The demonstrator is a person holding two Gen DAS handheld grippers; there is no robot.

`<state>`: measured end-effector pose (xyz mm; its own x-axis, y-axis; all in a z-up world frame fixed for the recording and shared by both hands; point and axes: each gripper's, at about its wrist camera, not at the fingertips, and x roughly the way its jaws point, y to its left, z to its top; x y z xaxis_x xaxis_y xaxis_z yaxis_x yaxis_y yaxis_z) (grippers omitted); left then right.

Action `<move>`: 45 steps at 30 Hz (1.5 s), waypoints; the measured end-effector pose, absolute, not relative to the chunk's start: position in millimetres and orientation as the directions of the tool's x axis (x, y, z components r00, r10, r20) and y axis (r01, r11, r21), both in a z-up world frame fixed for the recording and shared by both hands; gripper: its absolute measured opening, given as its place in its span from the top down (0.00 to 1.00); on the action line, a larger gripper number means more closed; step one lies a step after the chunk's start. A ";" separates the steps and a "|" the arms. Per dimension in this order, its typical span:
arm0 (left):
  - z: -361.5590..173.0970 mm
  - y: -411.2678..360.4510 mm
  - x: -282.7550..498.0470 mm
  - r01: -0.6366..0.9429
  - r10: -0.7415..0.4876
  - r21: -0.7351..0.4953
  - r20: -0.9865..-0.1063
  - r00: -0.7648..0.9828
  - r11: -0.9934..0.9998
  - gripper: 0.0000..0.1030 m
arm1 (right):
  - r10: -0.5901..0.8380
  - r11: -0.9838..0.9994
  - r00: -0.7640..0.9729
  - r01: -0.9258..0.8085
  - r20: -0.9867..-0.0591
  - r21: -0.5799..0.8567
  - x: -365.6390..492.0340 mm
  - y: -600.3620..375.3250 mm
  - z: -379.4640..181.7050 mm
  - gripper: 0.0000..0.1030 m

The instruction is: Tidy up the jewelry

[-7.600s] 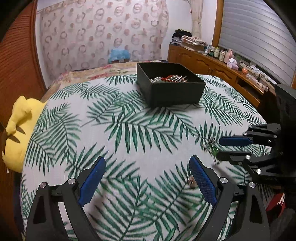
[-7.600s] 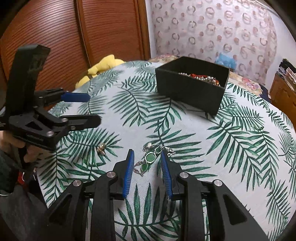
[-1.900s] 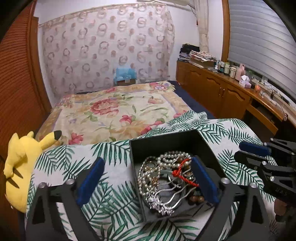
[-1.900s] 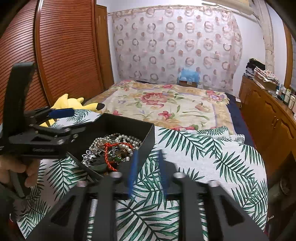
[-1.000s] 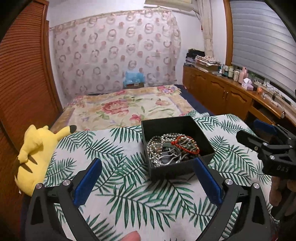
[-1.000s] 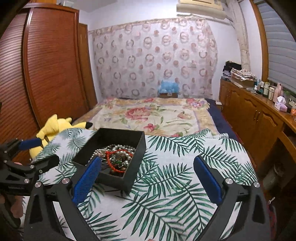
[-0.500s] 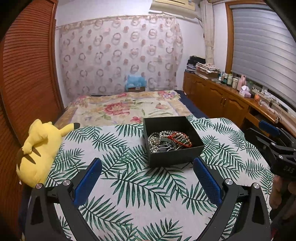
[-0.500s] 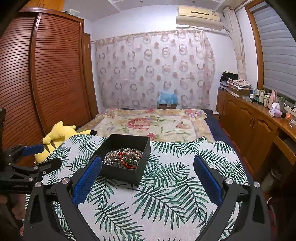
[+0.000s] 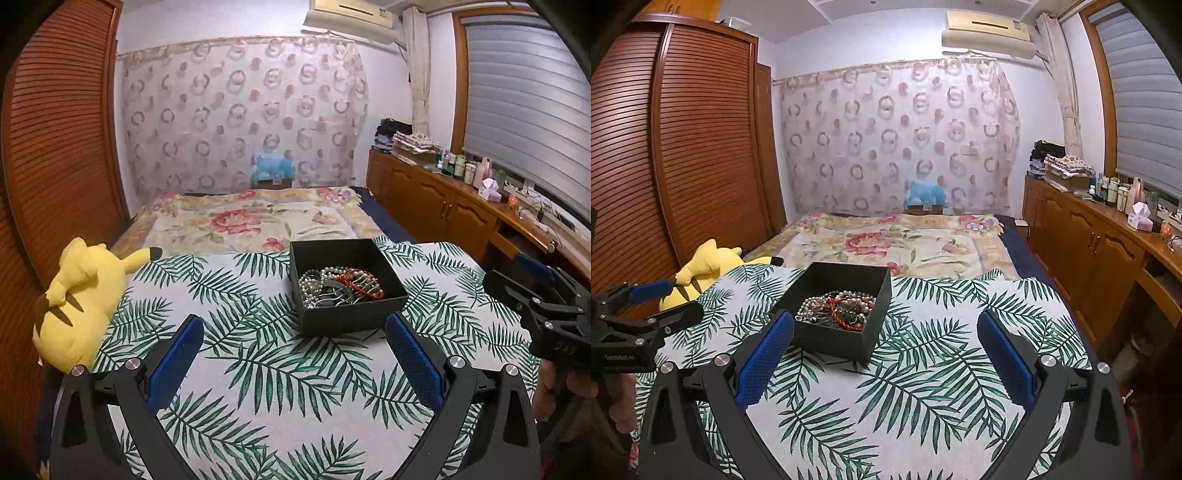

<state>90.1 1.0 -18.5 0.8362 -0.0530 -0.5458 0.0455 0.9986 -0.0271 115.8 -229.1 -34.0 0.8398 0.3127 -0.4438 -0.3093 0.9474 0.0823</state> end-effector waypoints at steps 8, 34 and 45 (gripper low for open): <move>-17.4 1.0 89.7 0.045 -0.051 -0.024 -0.545 0.837 0.999 0.08 | 0.316 0.946 0.835 -0.312 -0.450 0.084 121.0 -228.7 -35.2 0.03; -13.1 -1.1 85.5 0.048 -0.057 -0.030 -0.542 0.838 0.998 0.08 | 0.316 0.947 0.837 -0.310 -0.447 0.088 121.8 -229.1 -35.2 0.03; -12.7 -1.1 84.8 0.048 -0.056 -0.029 -0.542 0.839 0.998 0.08 | 0.315 0.947 0.837 -0.310 -0.447 0.086 121.6 -228.9 -35.7 0.03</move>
<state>84.8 -1.1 -12.7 0.8385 -0.0561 -0.5420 0.0481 0.9984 -0.0289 121.6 -228.9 -35.7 0.8370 0.3151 -0.4474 -0.3101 0.9467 0.0865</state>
